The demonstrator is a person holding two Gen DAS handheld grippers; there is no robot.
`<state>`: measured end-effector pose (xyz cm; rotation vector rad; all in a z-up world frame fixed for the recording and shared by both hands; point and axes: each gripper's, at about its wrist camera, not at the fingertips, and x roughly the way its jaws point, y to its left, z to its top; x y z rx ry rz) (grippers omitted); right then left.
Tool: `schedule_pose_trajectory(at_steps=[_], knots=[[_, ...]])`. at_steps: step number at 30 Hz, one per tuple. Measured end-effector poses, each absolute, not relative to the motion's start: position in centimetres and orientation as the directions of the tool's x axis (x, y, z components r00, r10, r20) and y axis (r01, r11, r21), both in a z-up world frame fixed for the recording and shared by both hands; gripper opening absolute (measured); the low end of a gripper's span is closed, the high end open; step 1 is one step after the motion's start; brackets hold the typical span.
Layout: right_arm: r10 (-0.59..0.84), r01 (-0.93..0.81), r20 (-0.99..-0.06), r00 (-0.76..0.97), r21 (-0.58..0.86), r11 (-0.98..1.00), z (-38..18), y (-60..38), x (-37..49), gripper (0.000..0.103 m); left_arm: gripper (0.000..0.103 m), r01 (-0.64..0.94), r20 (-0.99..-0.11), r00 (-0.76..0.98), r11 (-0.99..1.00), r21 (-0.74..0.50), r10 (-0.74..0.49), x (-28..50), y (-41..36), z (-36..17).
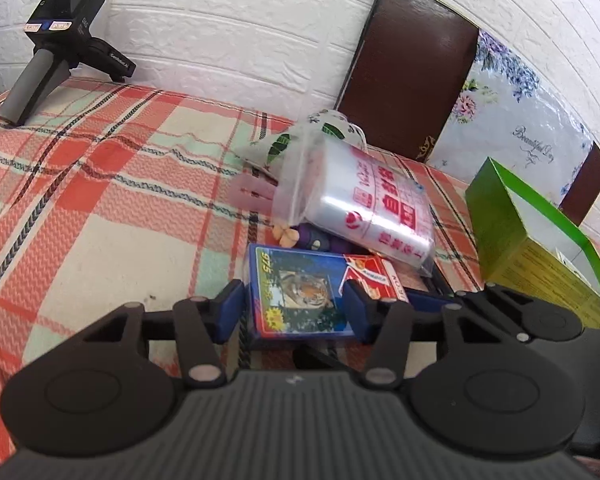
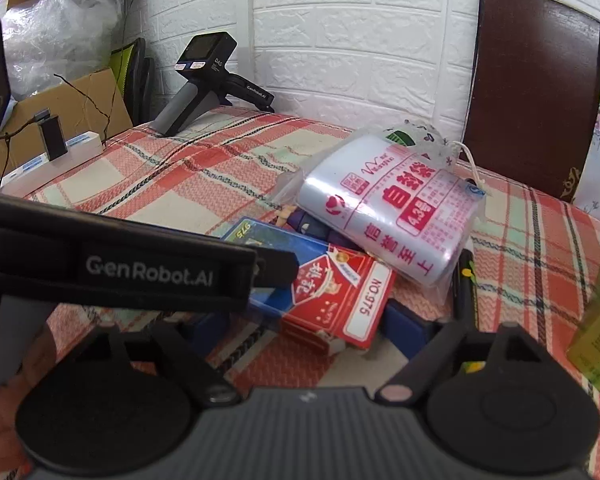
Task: Organize objects
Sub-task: 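Move both grippers to the red-and-blue tiger card box and grasp it, then lift the tiger card box with both grippers and set it down on the table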
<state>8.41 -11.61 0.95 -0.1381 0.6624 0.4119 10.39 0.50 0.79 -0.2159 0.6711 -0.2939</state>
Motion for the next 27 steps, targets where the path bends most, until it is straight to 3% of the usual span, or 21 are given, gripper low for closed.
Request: schedule_pose_trajectory(at_steps=[1, 13, 21, 27], knots=[[0.328, -0.414, -0.620, 0.713, 0.005, 0.910, 1.0, -11.6, 8.0, 0.076, 0.056, 0.208, -0.575, 0.737, 0.929, -0.307, -0.355, 10.0, 0.5, 0.8], [0.271, -0.364, -0.599, 0.754, -0.037, 0.931, 1.2, -14.4, -2.4, 0.077, 0.057, 0.369, -0.572, 0.652, 0.868, -0.333, -0.497, 2.1, -2.0, 0.2], [0.138, -0.211, -0.590, 0.796, -0.055, 0.976, 1.3, -18.1, -5.8, 0.081, 0.066, 0.515, -0.594, 0.567, 0.808, -0.285, -0.571, 0.5, -7.5, 0.2], [0.007, -0.097, -0.562, 0.827, -0.131, 0.987, 1.4, -20.7, -6.6, 0.081, 0.068, 0.553, -0.615, 0.563, 0.805, -0.217, -0.553, 0.7, -10.8, 0.4]])
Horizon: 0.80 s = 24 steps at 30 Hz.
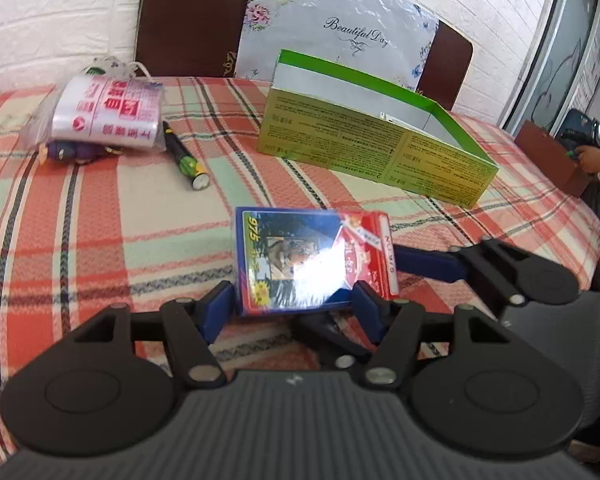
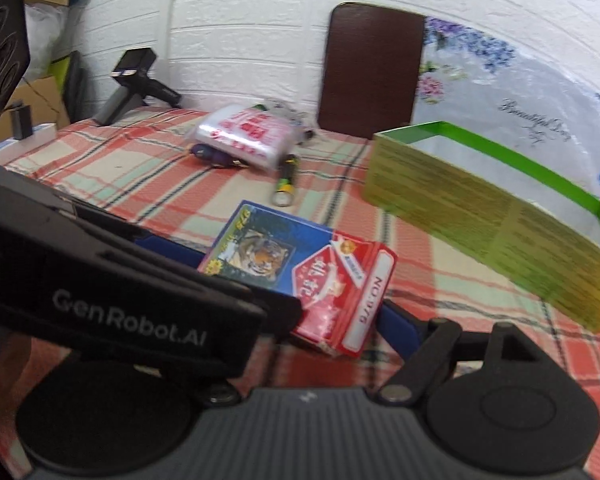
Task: Organize objects
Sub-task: 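Lift the tiger card box with both grippers and set it down on the table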
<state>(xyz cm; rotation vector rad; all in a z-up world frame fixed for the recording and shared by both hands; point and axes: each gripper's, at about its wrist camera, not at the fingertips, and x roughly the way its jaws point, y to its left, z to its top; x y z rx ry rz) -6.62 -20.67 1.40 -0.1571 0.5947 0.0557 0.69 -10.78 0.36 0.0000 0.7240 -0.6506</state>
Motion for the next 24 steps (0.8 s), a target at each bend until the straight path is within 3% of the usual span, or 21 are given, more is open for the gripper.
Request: schedule_pose_trajectory(at_steps=[5, 16, 24], knots=[[-0.050, -0.029, -0.569, 0.821, -0.128, 0.991, 1.1, -22.6, -6.8, 0.082, 0.073, 0.530, -0.622, 0.587, 0.827, -0.190, -0.519, 1.0, -11.4, 0.4], [-0.012, -0.090, -0.555, 0.832, -0.157, 0.983, 1.0, -21.5, -7.2, 0.082, 0.073, 0.471, -0.627, 0.611, 0.859, -0.202, -0.483, 1.3, -10.0, 0.9], [-0.005, -0.064, -0.575, 0.818, -0.101, 0.993, 1.0, -22.4, -6.7, 0.083, 0.074, 0.464, -0.632, 0.613, 0.864, -0.196, -0.473, 1.8, -9.8, 0.6]])
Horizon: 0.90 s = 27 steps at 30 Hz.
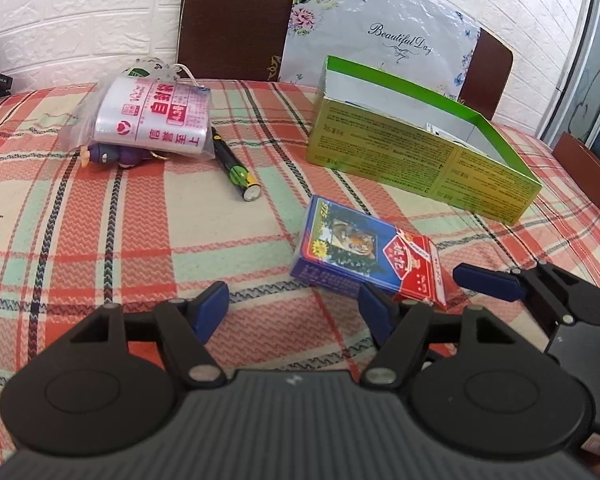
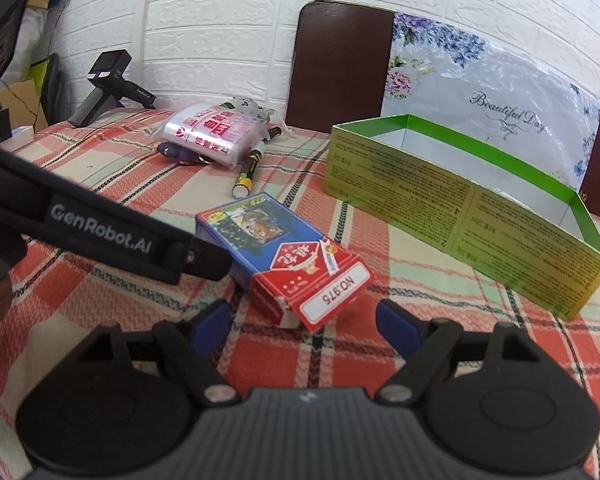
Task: Organize objects
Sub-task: 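Lift the tiger card box with both grippers and set it down on the table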
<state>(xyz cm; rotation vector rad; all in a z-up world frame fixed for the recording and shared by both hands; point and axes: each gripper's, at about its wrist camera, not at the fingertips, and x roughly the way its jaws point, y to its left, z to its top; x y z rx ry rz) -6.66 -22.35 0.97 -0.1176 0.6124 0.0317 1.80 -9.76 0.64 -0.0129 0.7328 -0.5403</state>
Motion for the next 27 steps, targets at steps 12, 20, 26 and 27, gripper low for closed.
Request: schedule_pose_trajectory(at_steps=[12, 20, 26, 27], knots=[[-0.034, -0.039, -0.572, 0.819, -0.115, 0.993, 1.2, -23.6, -6.5, 0.074, 0.074, 0.548, -0.629, 0.551, 0.807, -0.223, -0.548, 2.1, -12.0, 1.4], [-0.063, 0.017, -0.571, 0.818, -0.086, 0.996, 1.6, -26.1, -6.4, 0.073, 0.072, 0.525, -0.602, 0.583, 0.819, -0.233, -0.546, 4.7, -12.0, 3.1], [-0.105, 0.060, -0.570, 0.815, -0.097, 0.993, 1.7, -27.6, -5.8, 0.073, 0.069, 0.563, -0.642, 0.527, 0.795, -0.227, -0.557, 5.8, -14.5, 2.1], [-0.094, 0.058, -0.575, 0.813, -0.080, 0.995, 1.7, -28.0, -5.7, 0.073, 0.068, 0.567, -0.646, 0.515, 0.789, -0.235, -0.563, 5.8, -14.7, 1.9]])
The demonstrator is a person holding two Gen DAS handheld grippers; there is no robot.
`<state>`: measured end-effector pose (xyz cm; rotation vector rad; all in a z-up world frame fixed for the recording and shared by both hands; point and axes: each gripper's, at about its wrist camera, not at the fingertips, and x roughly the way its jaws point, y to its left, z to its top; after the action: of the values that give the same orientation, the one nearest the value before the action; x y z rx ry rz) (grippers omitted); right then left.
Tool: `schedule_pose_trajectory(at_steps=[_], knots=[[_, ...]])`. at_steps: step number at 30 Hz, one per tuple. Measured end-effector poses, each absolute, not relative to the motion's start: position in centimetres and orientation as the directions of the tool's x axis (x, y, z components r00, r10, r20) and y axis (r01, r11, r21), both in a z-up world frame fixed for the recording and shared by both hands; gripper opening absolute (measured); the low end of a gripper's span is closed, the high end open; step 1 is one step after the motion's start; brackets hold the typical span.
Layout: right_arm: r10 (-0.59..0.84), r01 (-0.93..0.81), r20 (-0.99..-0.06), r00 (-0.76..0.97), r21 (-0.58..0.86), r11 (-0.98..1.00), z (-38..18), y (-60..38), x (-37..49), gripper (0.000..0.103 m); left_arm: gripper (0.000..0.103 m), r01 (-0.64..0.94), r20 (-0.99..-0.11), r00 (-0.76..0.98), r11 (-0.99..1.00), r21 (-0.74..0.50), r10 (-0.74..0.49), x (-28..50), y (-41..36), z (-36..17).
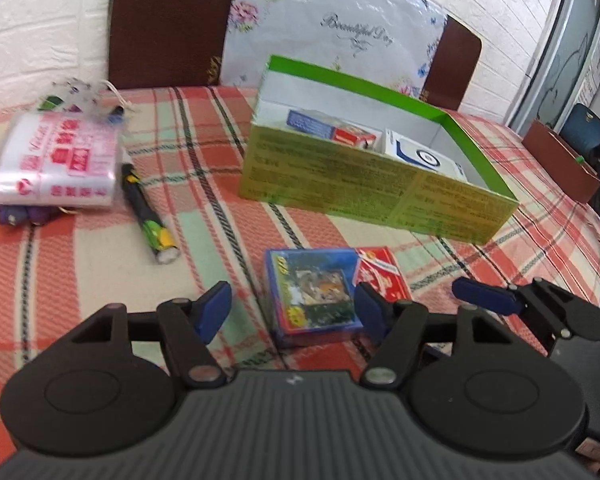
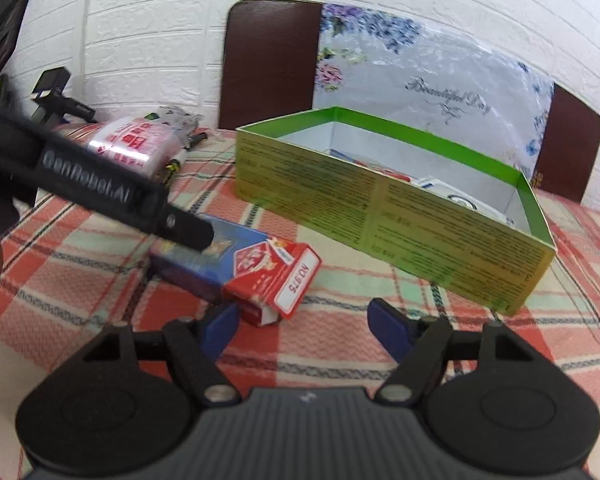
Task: Organize objects
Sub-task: 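Lift the tiger card box with both grippers and set it down on the table, then carry the tiger card box into the green box and open both grippers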
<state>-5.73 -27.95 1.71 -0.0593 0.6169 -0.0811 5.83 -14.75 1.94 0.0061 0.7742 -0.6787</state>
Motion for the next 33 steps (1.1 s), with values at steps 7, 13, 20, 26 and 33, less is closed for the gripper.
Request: schedule_pose_trajectory(at_steps=[7, 13, 20, 26, 33], knots=[[-0.026, -0.048, -0.592, 0.806, -0.108, 0.993, 1.2, -27.0, -4.7, 0.072, 0.066, 0.592, -0.648, 0.495, 0.771, -0.237, -0.579, 5.9, -16.2, 0.8], [0.019, -0.069, -0.593, 0.805, -0.062, 0.996, 1.4, -26.6, -3.7, 0.057, 0.052, 0.573, -0.618, 0.489, 0.761, -0.305, -0.615, 6.4, -15.8, 1.3], [-0.054, -0.015, -0.430, 0.901, -0.154, 0.988, 4.6, -26.6, -4.9, 0.055, 0.051, 0.615, -0.491, 0.568, 0.737, -0.280, -0.660, 5.7, -16.5, 5.8], [-0.100, 0.026, -0.366, 0.925, -0.201, 0.979, 6.5, -28.5, -2.5, 0.055, 0.051, 0.641, -0.444, 0.590, 0.725, -0.251, -0.675, 8.2, -19.0, 8.0], [-0.115, 0.048, -0.387, 0.915, -0.178, 0.983, 6.0, -30.6, 2.2, 0.057, 0.052, 0.624, -0.459, 0.608, 0.747, -0.229, -0.648, 11.7, -21.3, 7.6]])
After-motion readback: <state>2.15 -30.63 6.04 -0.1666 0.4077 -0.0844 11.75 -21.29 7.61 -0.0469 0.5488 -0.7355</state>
